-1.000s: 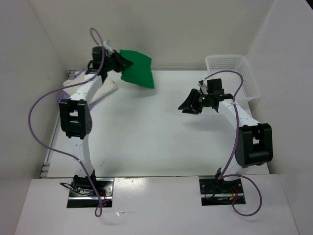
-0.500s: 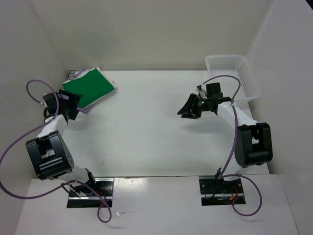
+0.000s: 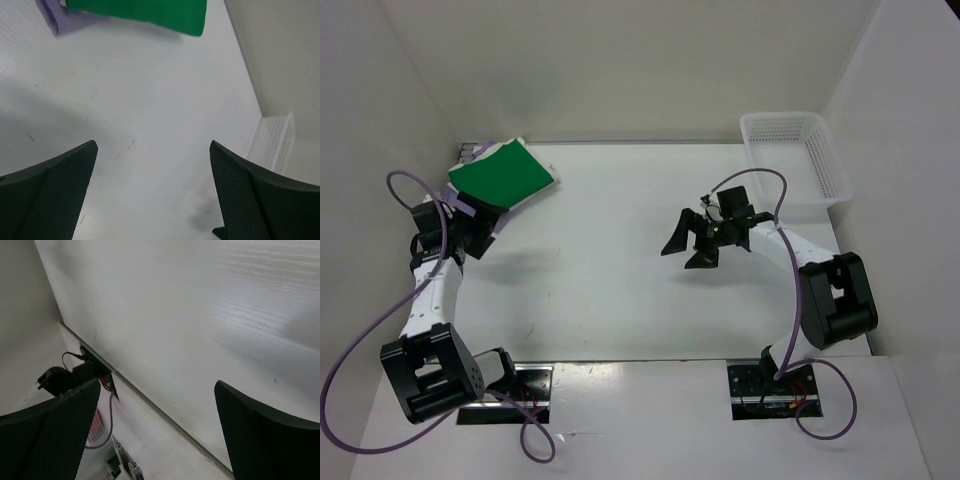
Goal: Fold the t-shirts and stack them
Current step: Put the neatly folded tshirt into the corner of the board with the left arm
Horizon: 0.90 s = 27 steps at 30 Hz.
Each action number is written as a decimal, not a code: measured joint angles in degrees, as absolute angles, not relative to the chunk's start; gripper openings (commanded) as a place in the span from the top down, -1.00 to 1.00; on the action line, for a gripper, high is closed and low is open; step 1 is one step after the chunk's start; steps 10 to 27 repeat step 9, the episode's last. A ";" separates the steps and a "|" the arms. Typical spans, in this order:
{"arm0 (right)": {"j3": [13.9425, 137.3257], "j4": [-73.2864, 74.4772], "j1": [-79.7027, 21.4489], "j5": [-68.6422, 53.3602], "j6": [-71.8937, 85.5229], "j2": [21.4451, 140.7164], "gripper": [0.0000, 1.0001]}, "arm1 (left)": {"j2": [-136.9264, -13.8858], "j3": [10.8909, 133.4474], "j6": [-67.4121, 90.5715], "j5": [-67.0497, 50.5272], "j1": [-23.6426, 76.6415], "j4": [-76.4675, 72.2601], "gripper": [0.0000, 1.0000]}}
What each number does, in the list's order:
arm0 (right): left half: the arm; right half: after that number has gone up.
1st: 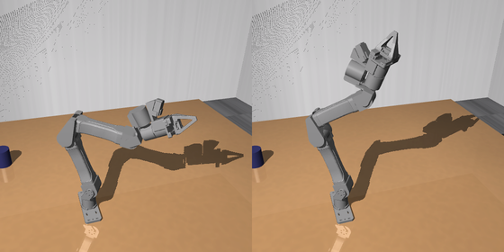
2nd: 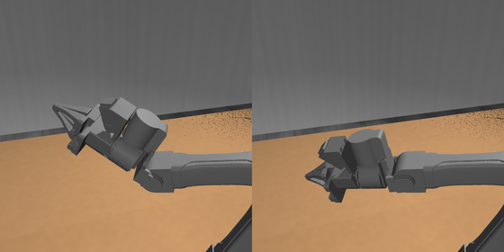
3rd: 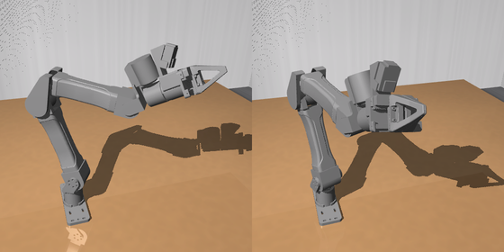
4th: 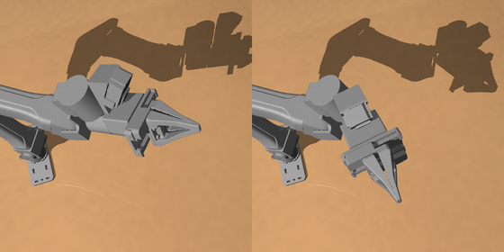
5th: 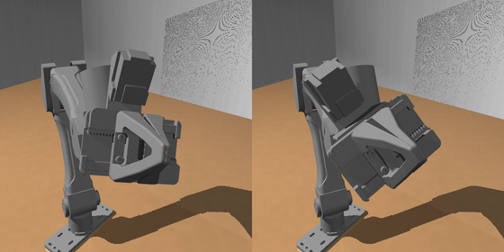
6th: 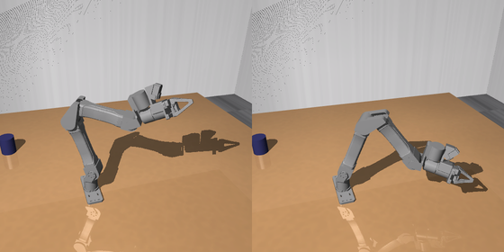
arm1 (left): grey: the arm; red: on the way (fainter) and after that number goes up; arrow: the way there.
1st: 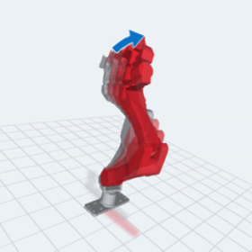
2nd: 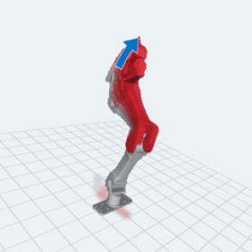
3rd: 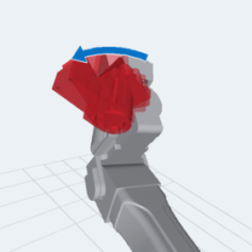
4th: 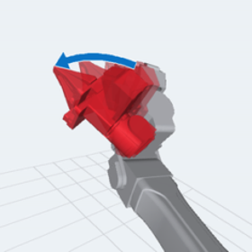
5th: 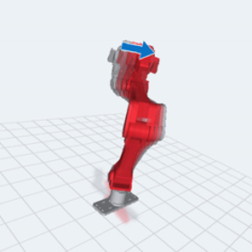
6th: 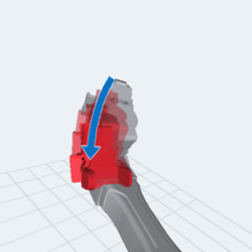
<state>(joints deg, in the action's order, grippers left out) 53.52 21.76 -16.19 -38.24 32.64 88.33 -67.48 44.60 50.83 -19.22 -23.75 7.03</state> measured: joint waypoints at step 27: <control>53.52 21.80 -16.27 -36.82 31.81 87.57 -1.00 | -62.83 44.38 46.46 -24.03 -22.79 10.92 -0.99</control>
